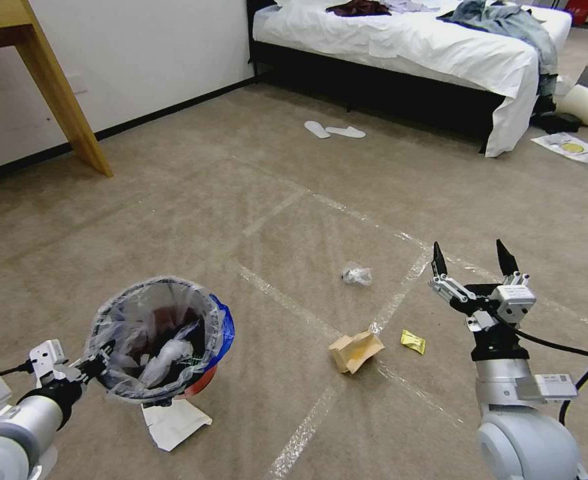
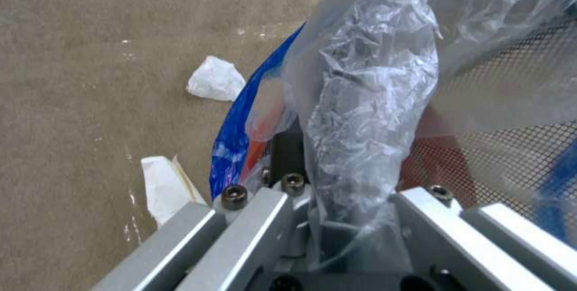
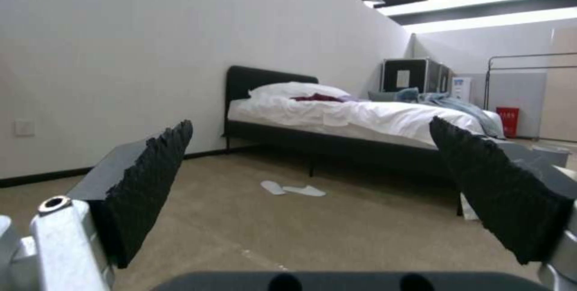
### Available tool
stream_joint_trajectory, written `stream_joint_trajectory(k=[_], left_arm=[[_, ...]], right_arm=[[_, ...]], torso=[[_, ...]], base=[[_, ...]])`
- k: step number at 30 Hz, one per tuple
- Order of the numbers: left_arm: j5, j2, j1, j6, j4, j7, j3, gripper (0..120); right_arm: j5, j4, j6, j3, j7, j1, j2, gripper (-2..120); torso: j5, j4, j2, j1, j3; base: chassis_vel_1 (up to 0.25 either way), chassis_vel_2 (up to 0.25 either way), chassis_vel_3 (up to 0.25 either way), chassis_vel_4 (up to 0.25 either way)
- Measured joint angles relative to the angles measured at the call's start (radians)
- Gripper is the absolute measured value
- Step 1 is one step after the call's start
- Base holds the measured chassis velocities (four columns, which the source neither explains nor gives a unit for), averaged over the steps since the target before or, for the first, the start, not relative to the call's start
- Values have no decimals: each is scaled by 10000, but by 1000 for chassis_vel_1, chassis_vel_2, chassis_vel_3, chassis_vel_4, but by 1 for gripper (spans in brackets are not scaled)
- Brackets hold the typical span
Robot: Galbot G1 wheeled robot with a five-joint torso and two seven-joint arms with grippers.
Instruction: Pick up the trash bin and place the garbage on the floor into it.
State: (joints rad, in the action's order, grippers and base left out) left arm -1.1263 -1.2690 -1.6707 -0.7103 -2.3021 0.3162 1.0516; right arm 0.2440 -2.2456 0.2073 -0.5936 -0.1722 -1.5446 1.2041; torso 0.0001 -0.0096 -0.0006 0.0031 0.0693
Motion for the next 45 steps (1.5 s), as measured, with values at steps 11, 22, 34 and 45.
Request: stream_joint_trajectory(k=[11, 22, 34, 45], left_arm=[[43, -110, -26, 2, 16, -12, -30, 1], [137, -143, -97, 4, 7, -13, -83, 1], [273, -310, -110, 6, 148, 1, -151, 1], [281, -347, -206, 23, 161, 17, -36, 1]], right_arm=[[1379, 9, -1326, 459, -1046, 317, -193, 100], [8706, 1079, -6826, 1169, -5850, 1606, -242, 100], [10439, 6088, -7206, 2954, -6785, 4340, 1015, 100], [9947, 8037, -7242, 3511, -6372, 5544, 1675, 100]], torso=[[0, -2, 0, 0, 0], [-1, 0, 0, 0, 1], [-2, 1, 0, 1, 2], [-2, -1, 0, 1, 1]], base=[[0, 0, 0, 0], [0, 0, 0, 0], [0, 0, 0, 0], [0, 0, 0, 0]])
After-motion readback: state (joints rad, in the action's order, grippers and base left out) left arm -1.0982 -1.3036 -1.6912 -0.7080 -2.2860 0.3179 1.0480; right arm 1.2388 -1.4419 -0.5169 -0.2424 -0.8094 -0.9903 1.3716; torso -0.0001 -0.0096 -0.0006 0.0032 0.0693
